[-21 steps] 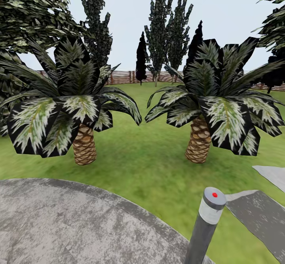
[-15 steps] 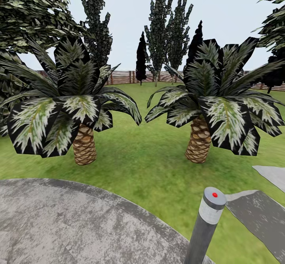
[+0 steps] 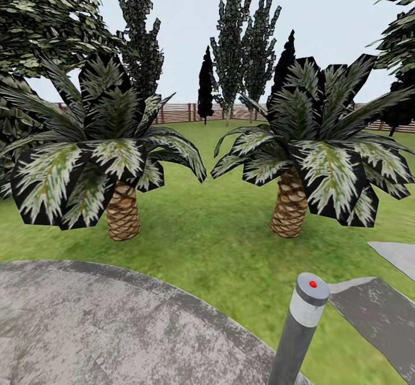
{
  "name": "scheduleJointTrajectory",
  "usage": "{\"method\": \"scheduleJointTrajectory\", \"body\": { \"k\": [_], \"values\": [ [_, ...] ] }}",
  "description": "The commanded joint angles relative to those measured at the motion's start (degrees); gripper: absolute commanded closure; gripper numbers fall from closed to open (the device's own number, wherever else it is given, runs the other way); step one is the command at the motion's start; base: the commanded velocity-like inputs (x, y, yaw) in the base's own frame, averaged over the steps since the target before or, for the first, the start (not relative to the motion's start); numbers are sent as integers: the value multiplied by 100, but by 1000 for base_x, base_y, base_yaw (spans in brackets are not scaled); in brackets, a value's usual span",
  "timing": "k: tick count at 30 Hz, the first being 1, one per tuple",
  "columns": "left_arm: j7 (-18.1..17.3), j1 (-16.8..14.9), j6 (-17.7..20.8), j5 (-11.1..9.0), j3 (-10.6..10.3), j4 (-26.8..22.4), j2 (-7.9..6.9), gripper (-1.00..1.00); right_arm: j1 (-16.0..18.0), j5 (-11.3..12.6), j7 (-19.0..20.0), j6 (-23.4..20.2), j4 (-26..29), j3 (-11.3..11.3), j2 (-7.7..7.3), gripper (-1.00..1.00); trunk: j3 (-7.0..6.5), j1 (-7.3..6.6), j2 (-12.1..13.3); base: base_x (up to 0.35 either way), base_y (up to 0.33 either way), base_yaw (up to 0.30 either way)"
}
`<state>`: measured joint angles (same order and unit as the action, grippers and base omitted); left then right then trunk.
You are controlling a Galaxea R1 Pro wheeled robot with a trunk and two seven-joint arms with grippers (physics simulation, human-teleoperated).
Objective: Pick up the pesticide atomizer in the garden and spray insectifuge to fully cover both potted plants in the garden.
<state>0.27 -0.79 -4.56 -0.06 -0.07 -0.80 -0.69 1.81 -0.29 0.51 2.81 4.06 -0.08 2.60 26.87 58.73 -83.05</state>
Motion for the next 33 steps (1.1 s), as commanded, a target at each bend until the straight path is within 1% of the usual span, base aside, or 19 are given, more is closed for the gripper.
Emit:
{"method": "scheduleJointTrajectory", "body": {
  "k": [1, 4, 8, 14, 15, 18, 19, 22, 25, 29, 33],
  "values": [
    [13, -20, -53, -4, 1, 1, -10, -100, 4, -7, 4, 53, -4, 3, -13, -100, 6, 0, -3, 0, 0, 0],
    [52, -119, -150, 0, -3, -98, -24, -100, 4, -3, 2, 149, 67, -1, -110, -100, 6, 0, -3, 0, 0, 0],
    [50, -157, -278, 36, -13, -228, -33, -100, 6, -5, 1, 278, 196, -8, -239, -100, 6, 0, -3, 0, 0, 0],
    [52, -315, -471, 54, -14, -423, -9, -100, 23, -3, 1, 470, 390, -16, -432, -100, 6, 0, -3, 0, 0, 0],
    [52, -384, -1259, 55, -15, -1323, 1, -100, 26, -2, 1, 2466, 1703, -16, -511, -100, 6, 0, -3, 0, 0, 0],
    [44, -551, -1258, 58, -25, -1366, 35, -100, 42, 4, 1, 2472, 1862, -21, -523, -100, 6, 0, -3, 0, 0, 0],
    [40, -651, -1253, 58, -33, -1374, 47, -100, 67, 6, 1, 2475, 1915, -23, -527, -100, 6, 0, -3, 0, 0, 0],
    [18, -901, -1237, 65, -42, -1378, 57, -100, 219, 6, 6, 2473, 1986, -26, -530, -100, 6, 0, -3, 0, 0, 0],
    [-6, -1053, -1238, 59, -45, -1355, 33, -100, 378, -3, 20, 2471, 2001, -21, -531, -100, 6, 0, -3, 0, 0, 0],
    [-16, -1109, -1254, 42, -42, -1329, 0, -100, 451, -13, 45, 2476, 2014, -12, -532, -100, 6, 0, -3, 0, 0, 0],
    [-18, -1077, -1261, 32, -24, -1316, -19, -100, 465, -15, 45, 2478, 2013, 4, -523, -100, 6, 0, -3, 0, 0, 0]
  ]
}}
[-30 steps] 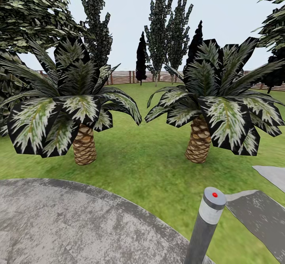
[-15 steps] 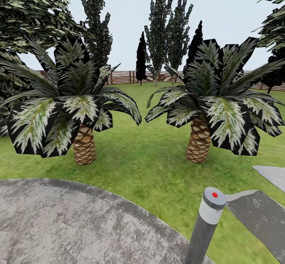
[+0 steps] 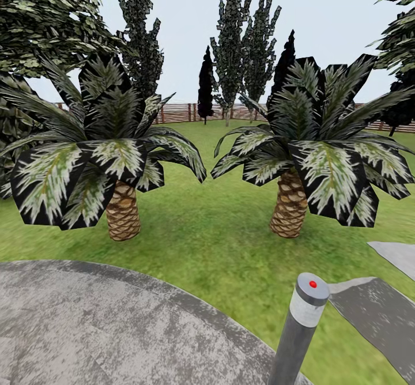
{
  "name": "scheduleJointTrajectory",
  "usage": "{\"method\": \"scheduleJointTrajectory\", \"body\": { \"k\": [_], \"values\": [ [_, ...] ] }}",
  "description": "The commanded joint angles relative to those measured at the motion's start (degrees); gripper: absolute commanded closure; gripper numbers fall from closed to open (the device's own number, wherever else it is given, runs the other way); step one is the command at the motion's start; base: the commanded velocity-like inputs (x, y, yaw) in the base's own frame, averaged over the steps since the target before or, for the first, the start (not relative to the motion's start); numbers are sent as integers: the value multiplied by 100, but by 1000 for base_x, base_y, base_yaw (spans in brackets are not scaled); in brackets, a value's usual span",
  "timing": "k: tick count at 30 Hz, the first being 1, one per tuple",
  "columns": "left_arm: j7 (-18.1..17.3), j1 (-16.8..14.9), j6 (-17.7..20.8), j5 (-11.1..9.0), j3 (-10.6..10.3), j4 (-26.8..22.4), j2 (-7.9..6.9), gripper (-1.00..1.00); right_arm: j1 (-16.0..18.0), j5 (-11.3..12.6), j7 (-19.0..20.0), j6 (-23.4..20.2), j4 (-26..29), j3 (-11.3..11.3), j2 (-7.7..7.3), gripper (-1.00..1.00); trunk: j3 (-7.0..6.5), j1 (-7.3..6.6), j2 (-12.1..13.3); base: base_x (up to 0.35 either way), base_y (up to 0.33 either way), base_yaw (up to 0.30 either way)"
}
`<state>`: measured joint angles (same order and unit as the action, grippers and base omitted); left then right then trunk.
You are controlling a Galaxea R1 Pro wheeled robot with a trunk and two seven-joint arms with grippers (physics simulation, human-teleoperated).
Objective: Pick up the pesticide atomizer in the garden and spray insectifuge to fully cover both potted plants in the garden.
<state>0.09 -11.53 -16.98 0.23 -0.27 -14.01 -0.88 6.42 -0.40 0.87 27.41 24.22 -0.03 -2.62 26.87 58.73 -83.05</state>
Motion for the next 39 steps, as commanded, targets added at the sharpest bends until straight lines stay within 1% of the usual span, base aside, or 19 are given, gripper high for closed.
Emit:
{"method": "scheduleJointTrajectory", "body": {
  "k": [1, 7, 10, 15, 20, 33, 39],
  "values": [
    [1, 11, -21, 3, 2, 9, -12, -100, 5, -2, 6, 18, -4, 4, 2, -100, 6, 0, -3, 0, 0, 0],
    [10, 33, -29, 1, 15, 21, -40, -100, 8, 4, -3, 18, -14, 9, 41, -100, 6, 0, -3, 0, 0, -42],
    [9, 36, -32, 3, 17, 26, -48, -100, 8, 10, 0, 18, -35, -8, 47, -100, 6, 0, -3, 0, 0, -220],
    [9, 30, -33, 6, 18, 29, -51, -100, 9, 13, -13, 17, -48, -28, 5, -100, 6, 0, -3, 0, 0, -274],
    [5, 22, -33, 41, -15, 30, -46, -100, 9, 14, -25, 18, -58, -30, -1, -100, 6, 0, -3, -267, -68, -288],
    [9, 12, -33, 46, -29, 30, -44, -100, 9, 14, -26, 18, -58, -32, -1, -100, 24, 0, -3, -271, -188, -287],
    [15, 15, -33, 29, 0, 26, -52, -100, 9, 14, -26, 17, -63, -32, -1, -100, 55, 0, -3, -117, -135, -268]
  ]
}}
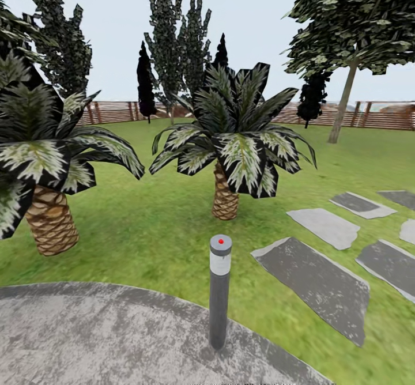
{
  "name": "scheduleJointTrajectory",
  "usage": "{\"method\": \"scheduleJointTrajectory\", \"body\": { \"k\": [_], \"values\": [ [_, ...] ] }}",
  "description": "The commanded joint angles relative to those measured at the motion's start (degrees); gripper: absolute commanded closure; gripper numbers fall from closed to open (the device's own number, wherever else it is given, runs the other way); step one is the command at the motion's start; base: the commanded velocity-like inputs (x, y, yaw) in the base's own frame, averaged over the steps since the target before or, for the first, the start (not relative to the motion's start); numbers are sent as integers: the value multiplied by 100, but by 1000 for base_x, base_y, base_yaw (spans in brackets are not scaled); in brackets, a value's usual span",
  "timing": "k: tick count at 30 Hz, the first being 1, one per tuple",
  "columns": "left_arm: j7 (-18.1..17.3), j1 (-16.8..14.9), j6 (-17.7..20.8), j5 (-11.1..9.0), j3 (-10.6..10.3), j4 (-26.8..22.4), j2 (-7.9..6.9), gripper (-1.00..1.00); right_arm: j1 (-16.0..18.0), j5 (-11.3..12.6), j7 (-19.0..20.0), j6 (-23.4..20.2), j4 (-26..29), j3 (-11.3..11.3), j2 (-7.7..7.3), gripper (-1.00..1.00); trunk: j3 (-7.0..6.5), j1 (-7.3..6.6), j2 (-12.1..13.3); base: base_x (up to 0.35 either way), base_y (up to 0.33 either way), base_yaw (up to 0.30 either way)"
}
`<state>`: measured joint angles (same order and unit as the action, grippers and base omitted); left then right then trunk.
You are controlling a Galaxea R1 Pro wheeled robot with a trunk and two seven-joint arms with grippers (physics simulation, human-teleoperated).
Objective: Pick up the pesticide atomizer in the garden and spray insectifuge to fully cover both potted plants in the garden.
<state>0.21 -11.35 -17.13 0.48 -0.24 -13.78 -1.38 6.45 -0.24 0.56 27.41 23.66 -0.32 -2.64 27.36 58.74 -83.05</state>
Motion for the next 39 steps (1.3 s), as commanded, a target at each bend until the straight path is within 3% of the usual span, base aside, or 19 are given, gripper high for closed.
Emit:
{"method": "scheduleJointTrajectory", "body": {
  "k": [1, 13, 39],
  "values": [
    [3, -3, -19, 2, 1, 1, -2, -100, 5, -2, 6, 19, -8, -4, 0, -100, 11, -1, -3, -19, -25, -261],
    [1, -7, -22, -20, 14, -2, -3, -100, 5, -2, 6, 17, -3, -4, 0, -100, 77, -1, -3, -3, -3, -260],
    [-4, -7, -19, -11, 16, -2, -3, -100, 5, -2, 6, 19, -4, -4, 0, -100, 687, 570, -1046, 0, 0, -260]
  ]
}}
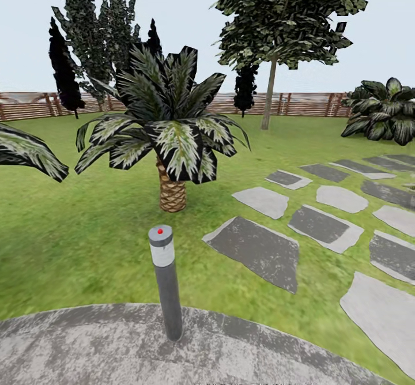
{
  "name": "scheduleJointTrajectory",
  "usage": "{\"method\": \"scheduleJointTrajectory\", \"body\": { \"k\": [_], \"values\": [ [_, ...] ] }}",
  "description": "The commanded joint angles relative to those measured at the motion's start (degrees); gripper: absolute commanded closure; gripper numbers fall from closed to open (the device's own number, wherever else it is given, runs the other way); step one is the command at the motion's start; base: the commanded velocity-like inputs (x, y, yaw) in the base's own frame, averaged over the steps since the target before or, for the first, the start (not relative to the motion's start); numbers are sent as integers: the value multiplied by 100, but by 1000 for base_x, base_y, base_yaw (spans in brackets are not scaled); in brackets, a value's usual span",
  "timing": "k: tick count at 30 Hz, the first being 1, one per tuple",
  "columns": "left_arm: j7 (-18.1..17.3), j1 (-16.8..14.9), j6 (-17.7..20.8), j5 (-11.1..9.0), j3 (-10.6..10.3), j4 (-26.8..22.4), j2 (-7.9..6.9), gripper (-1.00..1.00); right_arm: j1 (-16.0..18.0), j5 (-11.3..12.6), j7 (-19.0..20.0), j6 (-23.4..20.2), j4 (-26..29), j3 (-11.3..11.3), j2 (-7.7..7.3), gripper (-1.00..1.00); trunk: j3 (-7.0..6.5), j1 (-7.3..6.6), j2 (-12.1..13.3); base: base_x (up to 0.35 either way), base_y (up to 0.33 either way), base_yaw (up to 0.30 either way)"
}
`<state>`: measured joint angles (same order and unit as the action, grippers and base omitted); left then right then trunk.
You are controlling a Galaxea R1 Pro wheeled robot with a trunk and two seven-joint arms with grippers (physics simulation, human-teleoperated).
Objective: Pick up the pesticide atomizer in the garden and spray insectifuge to fully cover both potted plants in the garden.
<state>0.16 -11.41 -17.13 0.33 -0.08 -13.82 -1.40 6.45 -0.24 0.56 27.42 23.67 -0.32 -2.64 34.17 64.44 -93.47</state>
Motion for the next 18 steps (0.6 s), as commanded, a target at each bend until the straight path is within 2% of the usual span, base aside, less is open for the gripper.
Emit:
{"method": "scheduleJointTrajectory", "body": {
  "k": [1, 18],
  "values": [
    [2, -2, -20, 6, -1, 2, -1, -100, 5, -2, 6, 18, -7, -2, 0, -100, 30, 22, -44, 0, 0, -260],
    [2, -2, -19, 11, -1, 2, -1, -100, 5, -2, 6, 18, -6, 5, 0, -100, 428, 395, -726, 0, 0, -260]
  ]
}}
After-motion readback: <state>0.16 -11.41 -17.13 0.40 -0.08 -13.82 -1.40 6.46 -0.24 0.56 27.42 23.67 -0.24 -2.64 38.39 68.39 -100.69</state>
